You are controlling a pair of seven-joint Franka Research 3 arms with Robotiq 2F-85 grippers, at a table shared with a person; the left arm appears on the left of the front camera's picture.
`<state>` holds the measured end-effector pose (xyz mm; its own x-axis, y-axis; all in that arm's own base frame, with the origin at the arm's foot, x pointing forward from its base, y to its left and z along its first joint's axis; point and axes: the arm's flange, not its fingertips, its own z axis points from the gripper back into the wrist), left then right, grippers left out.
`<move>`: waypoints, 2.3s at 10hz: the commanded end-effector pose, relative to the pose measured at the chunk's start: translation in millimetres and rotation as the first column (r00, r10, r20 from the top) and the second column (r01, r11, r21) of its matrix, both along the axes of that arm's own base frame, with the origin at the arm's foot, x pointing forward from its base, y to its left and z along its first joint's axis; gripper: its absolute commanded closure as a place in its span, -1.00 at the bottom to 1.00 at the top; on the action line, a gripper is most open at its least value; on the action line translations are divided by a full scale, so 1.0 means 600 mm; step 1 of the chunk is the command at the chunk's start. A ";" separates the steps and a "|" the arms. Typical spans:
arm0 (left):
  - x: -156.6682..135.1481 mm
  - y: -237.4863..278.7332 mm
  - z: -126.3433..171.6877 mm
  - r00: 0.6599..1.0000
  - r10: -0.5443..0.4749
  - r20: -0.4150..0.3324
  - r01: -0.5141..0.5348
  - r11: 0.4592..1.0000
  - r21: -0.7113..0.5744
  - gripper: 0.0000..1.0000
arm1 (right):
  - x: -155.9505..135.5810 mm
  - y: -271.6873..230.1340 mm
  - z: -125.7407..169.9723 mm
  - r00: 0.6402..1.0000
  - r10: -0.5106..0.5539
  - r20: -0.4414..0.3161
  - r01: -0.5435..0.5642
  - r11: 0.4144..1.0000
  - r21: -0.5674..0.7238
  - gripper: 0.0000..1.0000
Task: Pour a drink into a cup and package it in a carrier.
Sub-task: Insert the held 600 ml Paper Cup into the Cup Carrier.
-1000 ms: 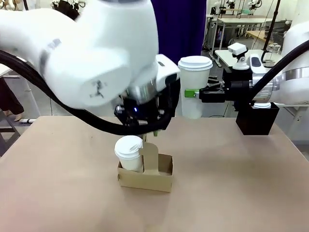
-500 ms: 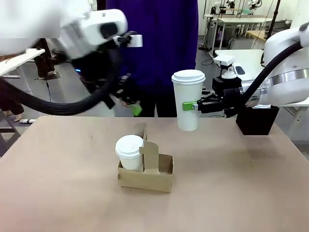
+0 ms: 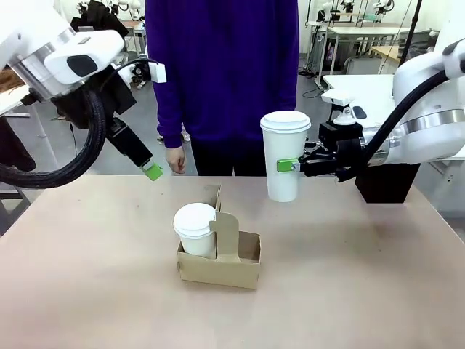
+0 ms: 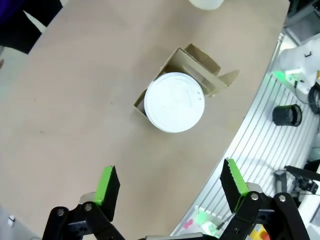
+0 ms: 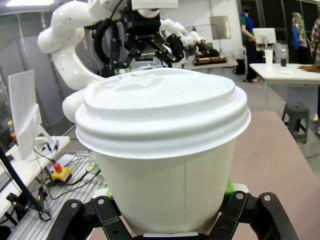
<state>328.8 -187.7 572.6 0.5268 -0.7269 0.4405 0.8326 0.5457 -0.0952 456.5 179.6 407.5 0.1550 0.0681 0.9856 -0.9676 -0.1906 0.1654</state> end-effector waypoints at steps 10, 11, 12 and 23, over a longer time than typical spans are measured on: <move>0.045 0.260 -0.184 0.819 -0.344 0.460 0.452 0.880 -0.145 -1.00 | -0.056 0.101 -0.133 0.993 0.117 0.022 -0.119 0.968 0.220 -0.60; 0.052 0.273 -0.192 0.805 -0.373 0.460 0.482 0.865 -0.141 -1.00 | -0.061 0.104 -0.138 0.991 0.132 0.012 -0.131 0.966 0.225 -0.60; 0.054 0.284 -0.206 0.799 -0.390 0.458 0.494 0.860 -0.128 -1.00 | -0.068 0.109 -0.149 0.990 0.142 0.009 -0.140 0.963 0.229 -0.60; 0.070 0.291 -0.188 0.810 -0.376 0.449 0.471 0.874 -0.119 -1.00 | -0.070 0.134 -0.259 0.984 0.170 0.047 -0.176 0.969 0.171 -0.60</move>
